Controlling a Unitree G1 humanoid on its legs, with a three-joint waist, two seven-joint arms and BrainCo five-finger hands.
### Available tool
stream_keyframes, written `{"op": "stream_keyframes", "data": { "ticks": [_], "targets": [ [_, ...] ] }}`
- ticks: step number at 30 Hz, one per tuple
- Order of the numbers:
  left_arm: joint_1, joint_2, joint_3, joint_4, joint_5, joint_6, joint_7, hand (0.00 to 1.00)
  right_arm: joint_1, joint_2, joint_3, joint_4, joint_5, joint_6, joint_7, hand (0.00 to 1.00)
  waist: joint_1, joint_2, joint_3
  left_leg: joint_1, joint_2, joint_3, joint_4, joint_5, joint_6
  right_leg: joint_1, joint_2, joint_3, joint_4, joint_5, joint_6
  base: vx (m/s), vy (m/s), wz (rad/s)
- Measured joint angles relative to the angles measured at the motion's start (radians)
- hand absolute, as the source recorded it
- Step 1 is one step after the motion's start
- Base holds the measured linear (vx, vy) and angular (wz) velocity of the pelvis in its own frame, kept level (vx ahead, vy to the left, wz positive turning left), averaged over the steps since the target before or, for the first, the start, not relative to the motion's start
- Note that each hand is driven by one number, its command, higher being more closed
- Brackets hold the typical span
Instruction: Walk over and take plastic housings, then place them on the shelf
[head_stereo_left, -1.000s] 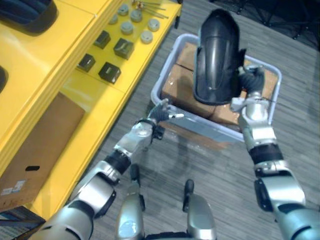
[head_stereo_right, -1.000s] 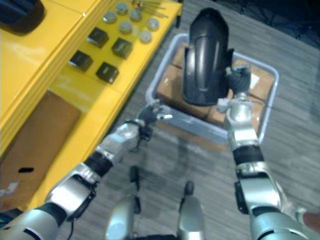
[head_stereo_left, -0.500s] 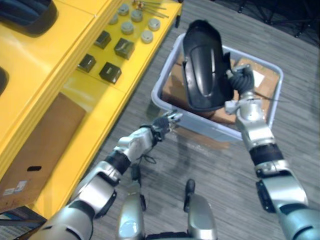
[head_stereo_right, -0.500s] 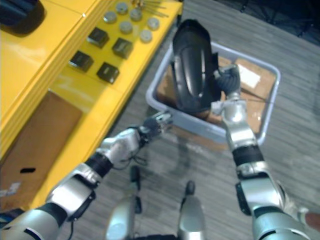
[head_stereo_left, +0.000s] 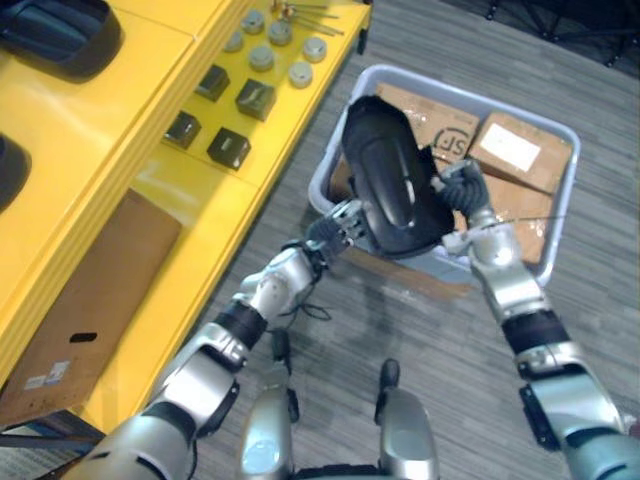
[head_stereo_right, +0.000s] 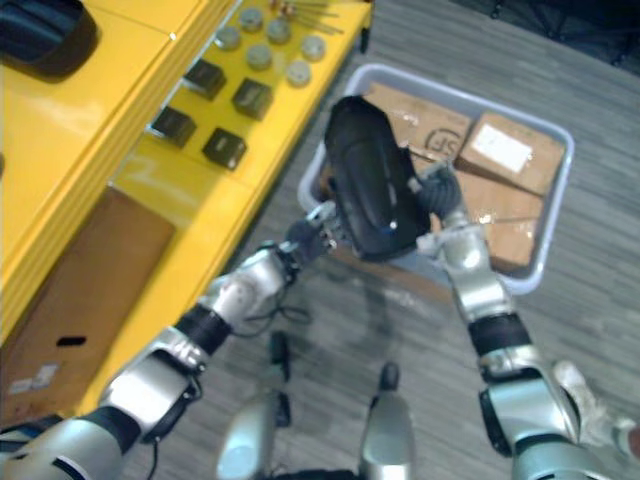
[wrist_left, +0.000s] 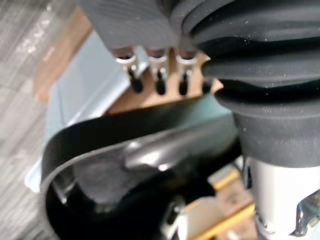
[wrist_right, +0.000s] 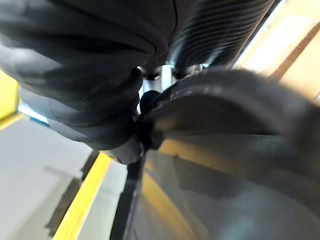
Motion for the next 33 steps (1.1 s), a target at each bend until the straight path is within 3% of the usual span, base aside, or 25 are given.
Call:
{"op": "stream_keyframes", "data": {
  "ticks": [8, 13, 14, 20, 29, 30, 33],
  "targets": [
    [0.012, -0.002, -0.004, 0.001, 0.014, 0.017, 0.048, 0.0, 0.042, 0.004, 0.042, -0.04, -0.022, -0.066, 0.051, 1.0, 0.003, 0.0, 0.0, 0.003, 0.0, 0.011, 0.0, -0.002, 0.003, -0.003, -0.001, 0.011, 0.0, 0.001, 0.001, 0.0, -0.002, -0.03],
    [0.014, -0.007, -0.019, 0.01, 0.022, 0.045, 0.063, 0.0, 0.045, 0.006, 0.066, -0.094, -0.025, -0.07, 0.057, 1.0, 0.005, 0.0, 0.0, 0.004, 0.0, 0.012, 0.0, -0.002, 0.003, -0.003, -0.001, 0.011, 0.0, 0.001, 0.002, 0.0, 0.0, 0.0],
    [0.014, -0.007, -0.021, 0.015, 0.024, 0.046, 0.064, 1.0, 0.045, 0.006, 0.069, -0.095, -0.025, -0.07, 0.058, 1.0, 0.006, 0.0, 0.0, 0.004, 0.0, 0.012, 0.0, -0.002, 0.003, -0.003, -0.001, 0.011, 0.0, 0.001, 0.002, 0.0, 0.0, 0.0],
    [0.02, -0.004, -0.059, 0.044, 0.118, 0.041, 0.071, 1.0, 0.045, 0.006, 0.09, -0.097, -0.025, -0.07, 0.087, 1.0, 0.018, -0.001, 0.0, 0.005, 0.0, 0.013, 0.0, -0.002, 0.003, -0.002, -0.002, 0.012, 0.0, 0.002, 0.003, 0.0, 0.0, 0.0],
    [0.062, 0.003, -0.065, 0.044, 0.143, -0.042, 0.114, 1.0, 0.055, 0.018, 0.126, -0.156, -0.024, -0.07, 0.115, 1.0, 0.028, -0.002, -0.001, 0.014, -0.001, 0.013, 0.0, -0.002, 0.003, 0.007, -0.003, 0.012, 0.002, 0.002, 0.003, 0.0, 0.0, 0.0],
    [0.062, 0.003, -0.065, 0.044, 0.154, -0.045, 0.116, 1.0, 0.055, 0.02, 0.126, -0.157, -0.025, -0.072, 0.115, 0.0, 0.029, -0.002, -0.001, 0.016, -0.001, 0.013, 0.0, -0.003, 0.002, 0.008, -0.003, 0.013, 0.003, 0.001, 0.003, 0.0, 0.0, 0.0],
    [0.07, 0.005, -0.064, 0.043, 0.166, -0.072, 0.117, 1.0, 0.078, 0.02, 0.126, -0.181, -0.022, -0.107, 0.121, 0.0, 0.032, -0.003, -0.001, 0.02, -0.001, 0.013, 0.0, -0.006, 0.0, 0.013, -0.003, 0.012, 0.003, 0.001, 0.003, 0.0, 0.0, 0.0]
  ]
}}
